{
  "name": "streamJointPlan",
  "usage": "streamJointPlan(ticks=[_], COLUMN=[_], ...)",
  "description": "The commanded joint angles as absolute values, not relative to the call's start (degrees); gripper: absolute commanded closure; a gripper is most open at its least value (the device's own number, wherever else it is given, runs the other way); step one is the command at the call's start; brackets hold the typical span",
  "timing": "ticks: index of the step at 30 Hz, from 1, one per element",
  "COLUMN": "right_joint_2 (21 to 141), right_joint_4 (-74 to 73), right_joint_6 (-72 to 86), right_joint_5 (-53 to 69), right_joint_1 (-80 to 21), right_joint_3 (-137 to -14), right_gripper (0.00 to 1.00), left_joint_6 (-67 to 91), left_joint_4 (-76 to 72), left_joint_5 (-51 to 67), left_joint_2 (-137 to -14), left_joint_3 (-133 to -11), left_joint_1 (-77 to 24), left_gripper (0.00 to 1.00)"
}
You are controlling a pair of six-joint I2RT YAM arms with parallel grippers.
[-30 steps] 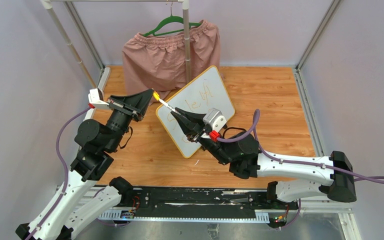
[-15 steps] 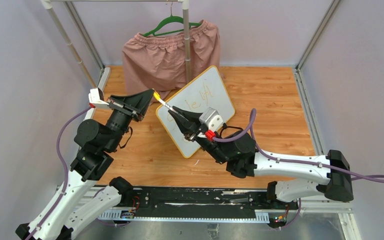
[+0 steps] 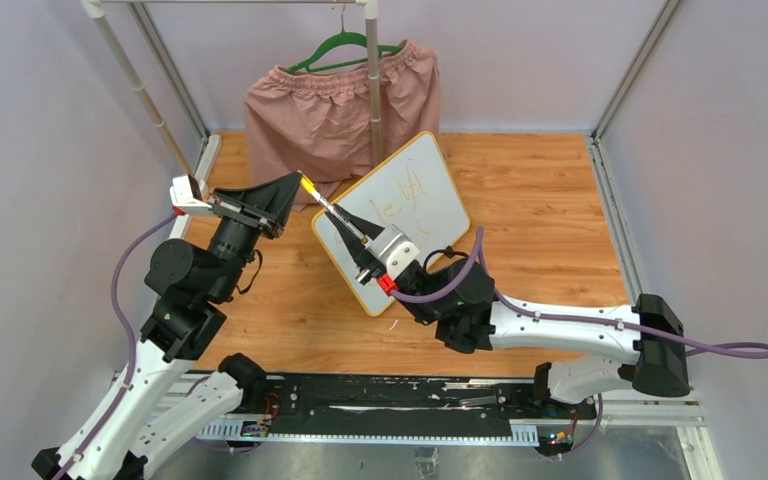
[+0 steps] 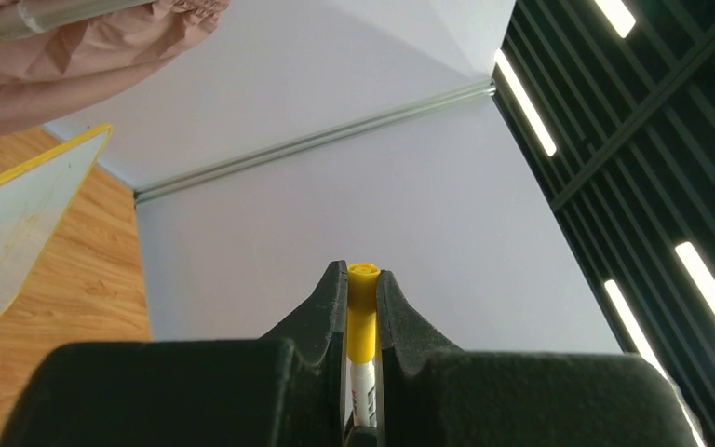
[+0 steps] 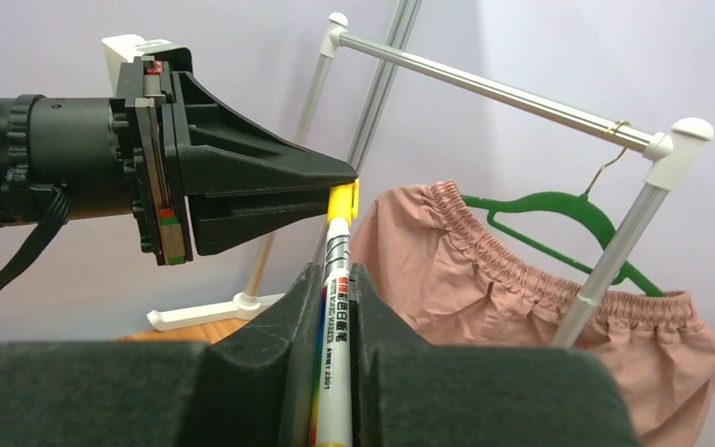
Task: Write a sentence on the whiteboard
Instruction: Close the whiteboard marker at the center of the board.
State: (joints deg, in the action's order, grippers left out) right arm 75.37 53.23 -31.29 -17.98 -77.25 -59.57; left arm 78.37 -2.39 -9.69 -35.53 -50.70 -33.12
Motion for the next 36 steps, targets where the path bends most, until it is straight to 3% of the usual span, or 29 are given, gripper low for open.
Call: streamJointPlan(ticks=[1, 16, 28, 36], right_joint_2=[77.81, 82.53, 85.70, 84.36], right_joint_4=[54.93, 56.44, 57.01, 57.34], right_joint_6=[-36.77, -48.04, -51.70, -52.56], right_joint_5=[-14.81, -11.51, -10.99, -11.17], right_joint_1=[-77.87, -77.86, -77.78, -77.85], right_joint_3=[-62.33, -64.26, -66.84, -65.49], right_gripper=[1.00, 1.00, 1.00, 1.00], left_joint_6=[77.53, 76.02, 73.00, 72.35], left_joint_4=[-2.82, -6.20, -7.03, -7.45], left_joint_5=[-0.65, 6.11, 0.13, -5.88], left_joint_2=[-36.33, -39.49, -43.47, -42.01], left_joint_3=[-50.36, -50.86, -50.37, -48.02], left_joint_1=[-34.18, -36.17, -50.85, -53.70], left_gripper=[1.00, 1.00, 1.00, 1.00])
